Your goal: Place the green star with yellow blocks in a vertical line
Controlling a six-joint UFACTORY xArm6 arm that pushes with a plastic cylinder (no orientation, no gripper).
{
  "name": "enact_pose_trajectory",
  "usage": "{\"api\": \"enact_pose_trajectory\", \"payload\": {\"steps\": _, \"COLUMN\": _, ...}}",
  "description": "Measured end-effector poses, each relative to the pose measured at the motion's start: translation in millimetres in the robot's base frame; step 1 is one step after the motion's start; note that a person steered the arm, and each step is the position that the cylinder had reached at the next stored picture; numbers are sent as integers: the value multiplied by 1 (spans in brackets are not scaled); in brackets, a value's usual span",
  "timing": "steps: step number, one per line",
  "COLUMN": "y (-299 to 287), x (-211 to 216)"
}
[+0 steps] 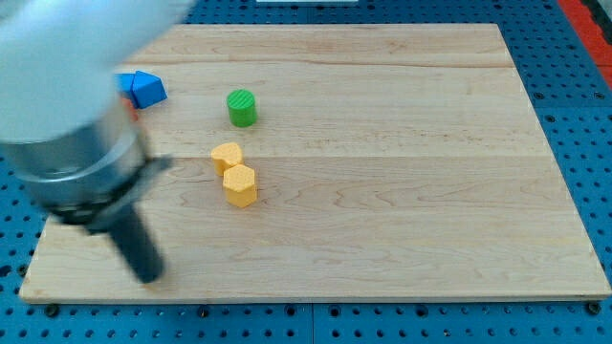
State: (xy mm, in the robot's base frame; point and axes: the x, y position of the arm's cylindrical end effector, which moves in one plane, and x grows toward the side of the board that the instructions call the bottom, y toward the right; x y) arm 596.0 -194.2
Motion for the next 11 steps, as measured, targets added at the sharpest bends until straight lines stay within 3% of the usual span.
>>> {"api": "enact_pose_trajectory", "payload": {"steps": 1, "y": -93, "x": -12}}
{"api": "enact_pose_trajectory", "payload": {"steps": 2, "y": -110, "x": -38}}
{"api": "enact_pose_trajectory", "payload": {"steps": 3, "y": -98, "x": -89}}
{"api": "enact_pose_trajectory", "payload": {"steps": 7, "y": -44, "x": -142}}
{"api": "enact_pose_trajectory", "payload": {"steps": 10, "y": 27, "x": -143}}
{"api": "enact_pose_trajectory", "payload": {"steps": 11, "y": 60, "x": -98}}
